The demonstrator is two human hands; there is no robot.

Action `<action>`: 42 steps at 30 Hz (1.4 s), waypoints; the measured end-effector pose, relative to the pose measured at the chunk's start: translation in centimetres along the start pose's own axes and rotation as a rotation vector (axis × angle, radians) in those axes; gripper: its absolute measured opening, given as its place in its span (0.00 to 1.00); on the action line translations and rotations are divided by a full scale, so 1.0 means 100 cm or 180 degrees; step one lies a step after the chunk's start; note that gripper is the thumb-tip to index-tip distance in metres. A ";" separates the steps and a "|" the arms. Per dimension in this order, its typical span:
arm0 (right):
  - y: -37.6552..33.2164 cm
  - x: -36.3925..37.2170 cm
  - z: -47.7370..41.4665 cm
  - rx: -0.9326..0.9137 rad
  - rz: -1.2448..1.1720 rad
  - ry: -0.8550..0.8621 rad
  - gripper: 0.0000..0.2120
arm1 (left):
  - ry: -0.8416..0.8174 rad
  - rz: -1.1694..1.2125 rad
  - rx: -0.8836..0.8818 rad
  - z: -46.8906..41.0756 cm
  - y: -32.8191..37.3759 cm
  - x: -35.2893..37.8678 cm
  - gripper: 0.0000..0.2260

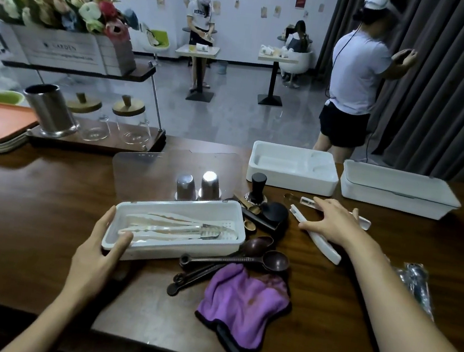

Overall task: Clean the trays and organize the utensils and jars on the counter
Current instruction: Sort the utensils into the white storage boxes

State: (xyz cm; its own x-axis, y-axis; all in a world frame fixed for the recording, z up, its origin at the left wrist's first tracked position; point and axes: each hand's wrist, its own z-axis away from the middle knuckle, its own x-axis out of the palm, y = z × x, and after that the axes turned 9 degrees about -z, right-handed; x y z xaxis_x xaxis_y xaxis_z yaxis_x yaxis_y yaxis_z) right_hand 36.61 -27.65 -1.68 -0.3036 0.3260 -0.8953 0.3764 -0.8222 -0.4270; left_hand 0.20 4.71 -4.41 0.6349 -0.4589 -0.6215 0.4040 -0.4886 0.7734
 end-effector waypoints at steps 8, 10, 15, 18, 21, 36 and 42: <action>-0.012 -0.005 0.009 -0.0005 -0.0066 0.0109 0.39 | 0.0052 0.0004 -0.0011 0.003 0.004 0.002 0.32; -0.017 -0.010 0.014 -0.0015 -0.0061 0.0184 0.37 | 0.0051 -0.0007 0.0014 0.003 0.004 0.002 0.32; -0.031 -0.033 0.028 0.0079 -0.0395 0.0382 0.32 | 0.0124 0.0049 0.0023 0.005 0.007 0.003 0.30; -0.049 -0.046 0.037 -0.0053 -0.0546 0.0490 0.31 | 0.0167 0.0065 0.0013 0.005 0.008 0.003 0.28; -0.080 -0.057 0.048 -0.0483 -0.0721 0.0492 0.30 | 0.0197 0.0045 0.0006 0.007 0.009 0.002 0.29; -0.269 0.044 0.073 -0.2136 -0.0765 -0.0756 0.24 | 0.0174 0.0041 0.0078 0.004 0.002 0.002 0.35; -0.268 0.072 0.064 -0.2018 -0.0433 -0.0883 0.23 | 0.0229 -0.0010 -0.0014 0.002 0.001 0.001 0.35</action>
State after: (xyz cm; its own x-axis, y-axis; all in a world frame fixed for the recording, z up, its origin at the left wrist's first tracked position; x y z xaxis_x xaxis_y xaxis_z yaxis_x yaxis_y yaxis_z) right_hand 18.79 -6.26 4.14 -0.5644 0.2062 -0.7993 0.7311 -0.3246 -0.6000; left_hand 0.20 4.45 -4.40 0.6792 -0.4027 -0.6136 0.4089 -0.4867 0.7720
